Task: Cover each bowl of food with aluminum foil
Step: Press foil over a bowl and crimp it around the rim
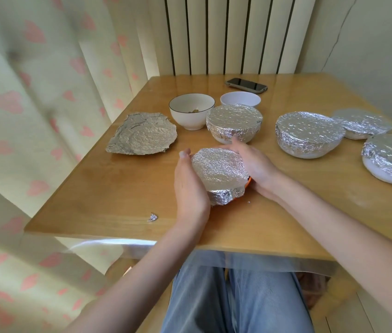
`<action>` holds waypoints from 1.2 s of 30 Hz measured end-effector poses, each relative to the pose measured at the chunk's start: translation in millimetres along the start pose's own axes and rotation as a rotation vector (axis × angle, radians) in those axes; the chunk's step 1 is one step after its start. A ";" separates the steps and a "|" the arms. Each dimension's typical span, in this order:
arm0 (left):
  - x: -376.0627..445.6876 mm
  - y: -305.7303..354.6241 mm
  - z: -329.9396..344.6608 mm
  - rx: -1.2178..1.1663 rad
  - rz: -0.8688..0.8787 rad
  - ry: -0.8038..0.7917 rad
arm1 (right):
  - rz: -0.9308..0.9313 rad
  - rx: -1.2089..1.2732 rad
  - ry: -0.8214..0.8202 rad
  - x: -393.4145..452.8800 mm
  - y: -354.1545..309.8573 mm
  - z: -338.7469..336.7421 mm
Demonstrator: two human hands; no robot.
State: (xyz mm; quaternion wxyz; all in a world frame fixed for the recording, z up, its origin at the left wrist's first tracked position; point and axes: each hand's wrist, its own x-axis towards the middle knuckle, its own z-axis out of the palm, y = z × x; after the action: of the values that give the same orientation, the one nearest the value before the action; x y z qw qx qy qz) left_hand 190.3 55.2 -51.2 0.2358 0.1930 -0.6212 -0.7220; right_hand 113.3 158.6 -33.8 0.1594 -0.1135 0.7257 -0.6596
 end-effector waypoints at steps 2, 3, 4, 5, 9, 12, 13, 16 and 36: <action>0.8 -3.1 -8.1 0.008 -0.040 -0.053 | 0.013 -0.075 -0.124 2.2 -1.9 -6.1; 4.6 -2.5 -13.9 0.038 -0.045 -0.071 | 0.030 -0.104 -0.164 1.6 -5.0 -9.2; 10.7 -1.2 -21.3 0.090 -0.008 -0.075 | 0.043 -0.112 -0.179 -0.5 -9.8 -12.9; 17.1 3.3 -28.5 0.160 0.068 -0.073 | 0.047 -0.110 -0.148 -4.1 -15.1 -17.0; 46.8 28.2 -36.1 0.307 0.343 -0.285 | -0.036 -0.185 0.270 -31.1 -25.6 -9.2; 52.1 29.1 -20.6 0.416 0.247 -0.569 | -0.104 -0.235 0.359 -48.6 -14.7 24.8; 52.9 25.5 -18.0 0.413 0.193 -0.601 | -0.130 -0.246 0.405 -49.5 -10.2 32.0; 53.5 19.8 -15.7 0.427 0.143 -0.576 | -0.162 -0.223 0.536 -44.2 -2.5 37.5; 50.8 46.0 -44.0 0.923 0.394 -0.988 | -0.195 -0.387 -0.148 -47.0 15.0 -23.7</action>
State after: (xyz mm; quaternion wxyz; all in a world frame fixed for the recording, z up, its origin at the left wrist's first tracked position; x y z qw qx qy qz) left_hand 178.7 -15.2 -11.7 -0.0536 -0.1933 -0.9218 -0.3318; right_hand 148.4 199.7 -43.0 0.1230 -0.2597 0.8105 -0.5104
